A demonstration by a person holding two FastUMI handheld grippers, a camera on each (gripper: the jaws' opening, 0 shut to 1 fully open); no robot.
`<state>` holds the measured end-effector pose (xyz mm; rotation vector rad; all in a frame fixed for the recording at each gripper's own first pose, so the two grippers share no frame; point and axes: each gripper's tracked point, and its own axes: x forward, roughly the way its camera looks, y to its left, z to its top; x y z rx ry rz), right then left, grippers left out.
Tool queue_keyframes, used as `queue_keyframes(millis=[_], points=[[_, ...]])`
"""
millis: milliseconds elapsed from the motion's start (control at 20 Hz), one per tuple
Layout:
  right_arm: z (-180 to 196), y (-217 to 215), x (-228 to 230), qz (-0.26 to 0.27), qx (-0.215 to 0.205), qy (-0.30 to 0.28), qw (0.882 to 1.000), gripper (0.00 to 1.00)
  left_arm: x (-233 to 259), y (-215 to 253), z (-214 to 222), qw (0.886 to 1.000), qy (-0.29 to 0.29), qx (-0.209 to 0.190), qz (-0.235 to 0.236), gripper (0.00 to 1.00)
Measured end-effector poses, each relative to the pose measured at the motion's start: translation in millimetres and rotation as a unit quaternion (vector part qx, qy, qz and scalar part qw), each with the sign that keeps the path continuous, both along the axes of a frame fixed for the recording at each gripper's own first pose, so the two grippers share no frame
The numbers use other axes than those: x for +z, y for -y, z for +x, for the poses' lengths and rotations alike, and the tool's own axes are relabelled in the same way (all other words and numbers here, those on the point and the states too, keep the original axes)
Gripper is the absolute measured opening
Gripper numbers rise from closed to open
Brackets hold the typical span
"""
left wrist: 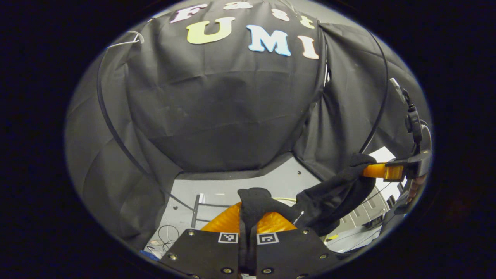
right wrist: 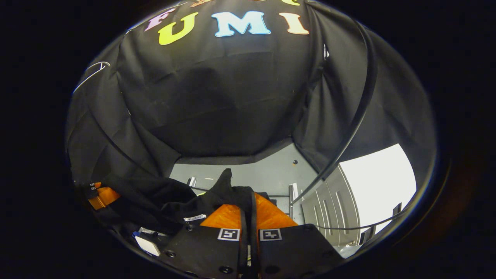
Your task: Grasp the clothes on the hanger with both hands and then place them into the laundry hamper below.
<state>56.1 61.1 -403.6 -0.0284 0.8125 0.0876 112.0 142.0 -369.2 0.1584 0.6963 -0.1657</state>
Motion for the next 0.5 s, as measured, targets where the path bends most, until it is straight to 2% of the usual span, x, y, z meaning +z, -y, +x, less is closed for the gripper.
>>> queue_keyframes(millis=[50, 100, 250, 300, 500], points=[[1, 1, -5, -0.002, -0.002, -0.004, 1.000, 0.06, -8, 0, 0, 1.000, -0.005, 0.000, 0.001, 0.02], [0, 2, -10, -0.004, -0.004, -0.007, 1.000, 0.03, -15, 1, -1, 1.000, -0.009, 0.000, 0.000, 0.02], [-1, 5, -20, -0.005, -0.016, -0.018, 1.000, 0.03, -28, 4, 1, 1.000, -0.020, 0.000, -0.007, 0.03], [-3, 6, -24, -0.005, -0.019, -0.022, 1.000, 0.06, -30, 3, -1, 1.000, -0.023, 0.004, -0.007, 0.03], [-14, 6, -31, -0.003, -0.022, -0.035, 0.999, 0.06, -42, 0, -4, 0.999, -0.032, 0.010, -0.010, 0.03]])
